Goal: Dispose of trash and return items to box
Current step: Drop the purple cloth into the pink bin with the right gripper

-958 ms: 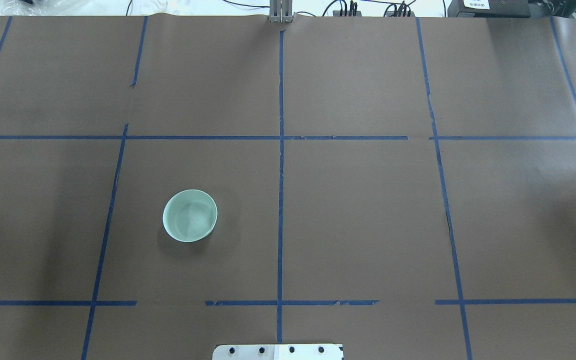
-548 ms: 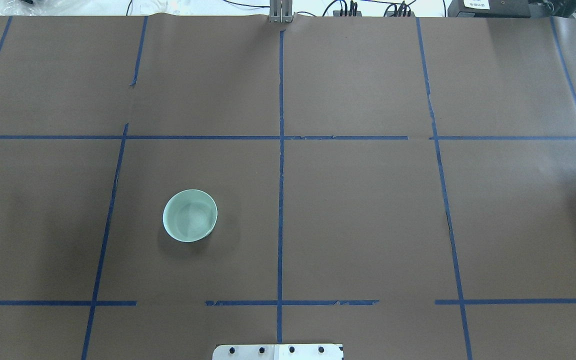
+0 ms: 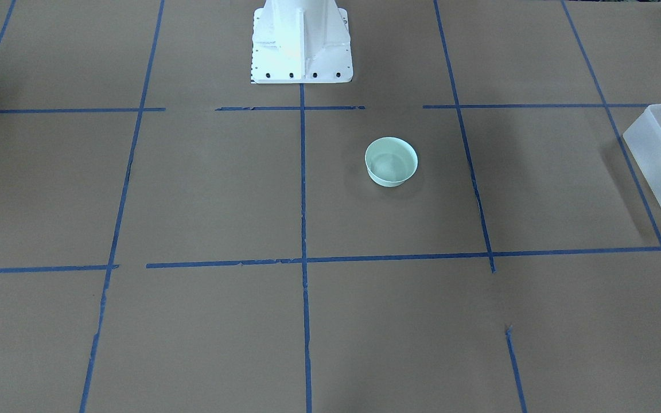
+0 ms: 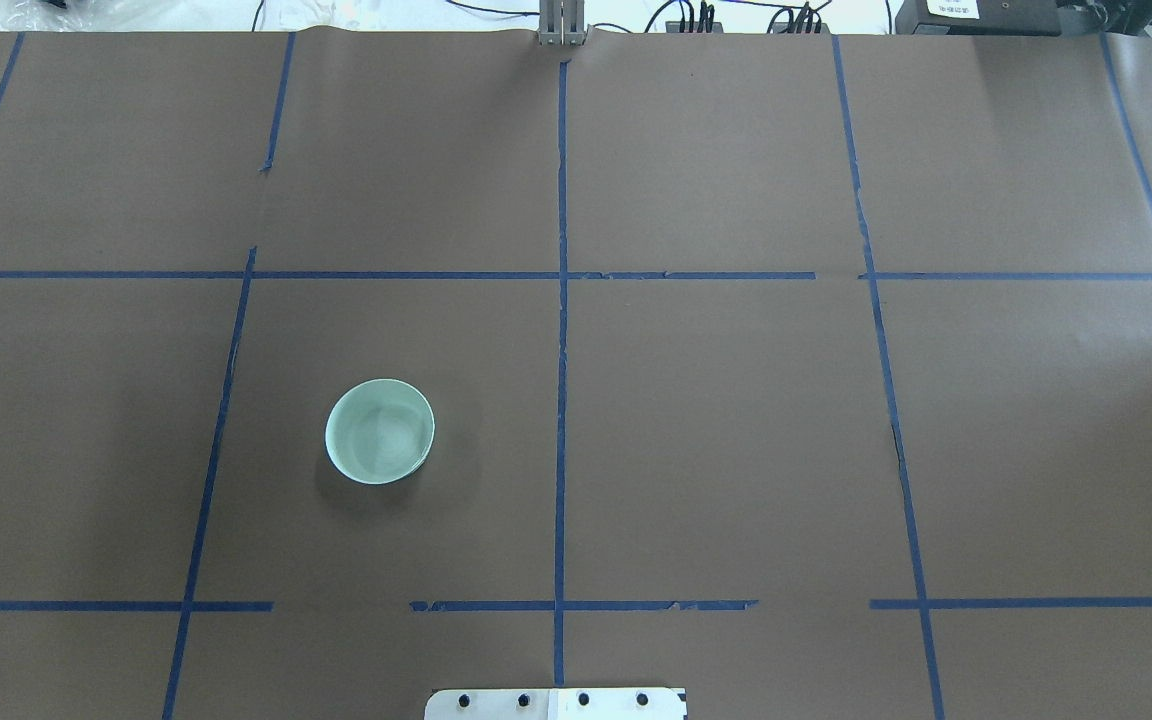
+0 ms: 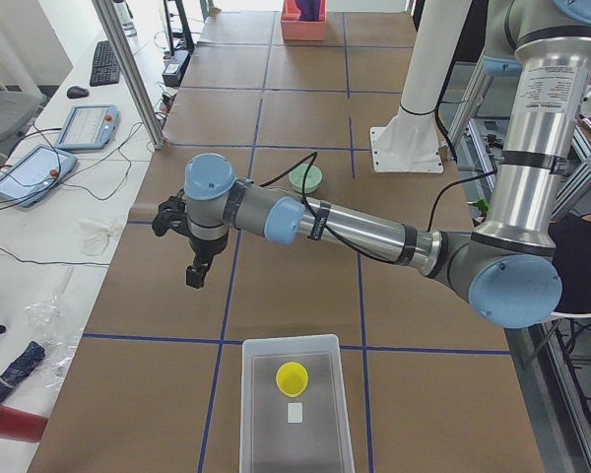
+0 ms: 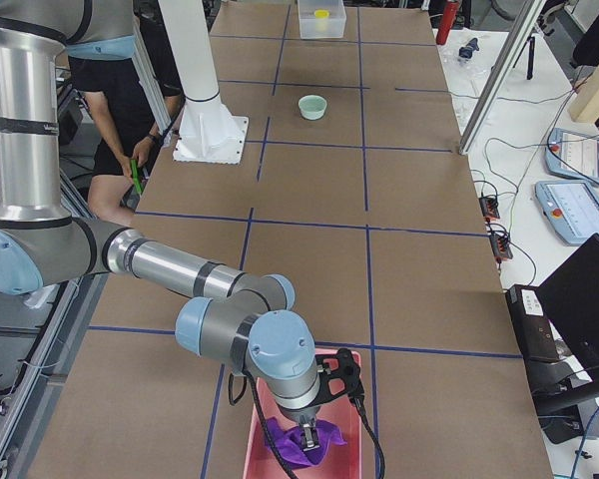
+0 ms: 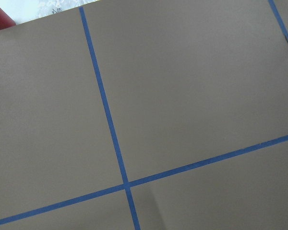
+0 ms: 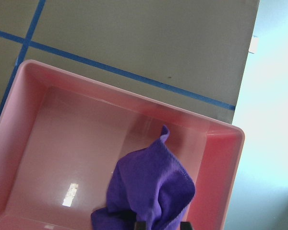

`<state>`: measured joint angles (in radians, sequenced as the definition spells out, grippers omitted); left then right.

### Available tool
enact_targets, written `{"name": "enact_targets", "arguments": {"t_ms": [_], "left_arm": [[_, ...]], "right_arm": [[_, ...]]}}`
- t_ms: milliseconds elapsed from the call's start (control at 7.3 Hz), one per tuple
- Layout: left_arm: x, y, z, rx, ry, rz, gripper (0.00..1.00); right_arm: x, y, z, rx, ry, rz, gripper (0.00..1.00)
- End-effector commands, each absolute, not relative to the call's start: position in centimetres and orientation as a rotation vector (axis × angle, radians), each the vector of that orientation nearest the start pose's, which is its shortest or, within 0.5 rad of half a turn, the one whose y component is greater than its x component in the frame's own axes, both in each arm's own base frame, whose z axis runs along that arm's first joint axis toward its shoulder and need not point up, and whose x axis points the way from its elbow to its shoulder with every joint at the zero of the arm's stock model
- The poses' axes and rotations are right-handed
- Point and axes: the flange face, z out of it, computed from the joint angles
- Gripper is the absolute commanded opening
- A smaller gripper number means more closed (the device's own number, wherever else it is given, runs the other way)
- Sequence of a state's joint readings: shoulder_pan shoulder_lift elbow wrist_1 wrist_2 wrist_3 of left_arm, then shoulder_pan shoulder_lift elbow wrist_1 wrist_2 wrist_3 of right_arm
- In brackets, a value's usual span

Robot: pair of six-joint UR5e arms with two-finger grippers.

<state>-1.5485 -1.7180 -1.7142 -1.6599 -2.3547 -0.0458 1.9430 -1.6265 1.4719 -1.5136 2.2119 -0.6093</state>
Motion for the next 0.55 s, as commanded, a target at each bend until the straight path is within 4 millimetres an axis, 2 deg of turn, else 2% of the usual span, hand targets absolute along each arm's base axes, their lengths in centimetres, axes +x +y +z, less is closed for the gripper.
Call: {"name": "enact_targets", "arguments": {"t_ms": [0,274,411], "left_arm": [[-0.7,-55.8,45.7,0.317,0.825,0.082,1.00],[4.7,-54.5,42.3,0.270,0.873,0.049,1.00],[6.5,-53.9,41.4,0.249,0.889,0.040,1.00]], "right_arm": [[23.1,-40.3,72.2,0.180,-0.661,-0.082,1.00],[19.7,-42.3,63.0,0.110,-0.694,-0.008,1.00],[17.1,-42.8,58.9,0.105,-0.722,0.036,1.00]]}}
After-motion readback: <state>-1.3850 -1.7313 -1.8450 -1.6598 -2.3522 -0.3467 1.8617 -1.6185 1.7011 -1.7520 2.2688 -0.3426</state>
